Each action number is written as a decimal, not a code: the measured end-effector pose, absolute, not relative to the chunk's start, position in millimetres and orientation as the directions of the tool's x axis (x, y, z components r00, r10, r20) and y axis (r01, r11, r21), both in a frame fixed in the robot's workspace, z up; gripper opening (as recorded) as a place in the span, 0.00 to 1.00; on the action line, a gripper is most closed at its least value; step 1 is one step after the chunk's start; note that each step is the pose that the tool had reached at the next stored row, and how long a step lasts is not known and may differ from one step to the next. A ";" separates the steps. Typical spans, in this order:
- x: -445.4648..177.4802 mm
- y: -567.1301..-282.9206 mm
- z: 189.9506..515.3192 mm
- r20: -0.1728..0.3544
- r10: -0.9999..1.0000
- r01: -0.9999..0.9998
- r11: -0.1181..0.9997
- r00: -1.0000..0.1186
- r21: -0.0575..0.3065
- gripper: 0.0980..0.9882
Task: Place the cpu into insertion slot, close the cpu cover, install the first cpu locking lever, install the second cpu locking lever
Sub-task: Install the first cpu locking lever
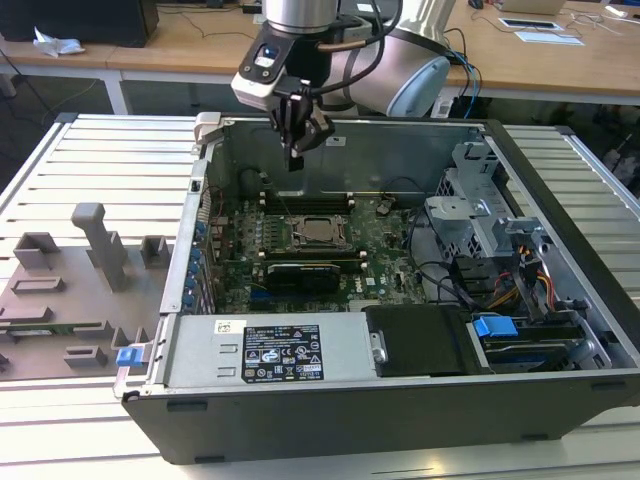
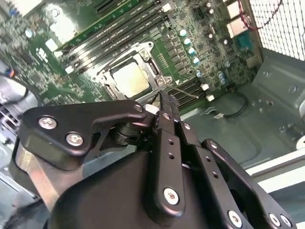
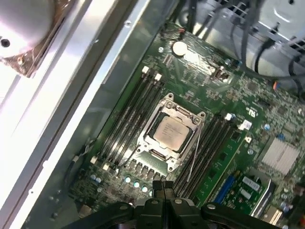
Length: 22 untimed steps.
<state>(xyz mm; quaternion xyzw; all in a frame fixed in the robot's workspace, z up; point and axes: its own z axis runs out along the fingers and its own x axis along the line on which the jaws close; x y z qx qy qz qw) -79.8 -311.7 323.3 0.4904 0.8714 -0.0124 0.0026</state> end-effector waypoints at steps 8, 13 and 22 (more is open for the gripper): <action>-79.8 -311.7 322.6 -0.017 0.738 0.738 0.675 -0.675 -0.019 0.01; -79.8 -311.7 322.3 -0.017 0.656 0.657 0.754 -0.754 -0.019 0.01; -79.8 -311.7 321.6 -0.017 0.496 0.496 0.868 -0.868 -0.019 0.01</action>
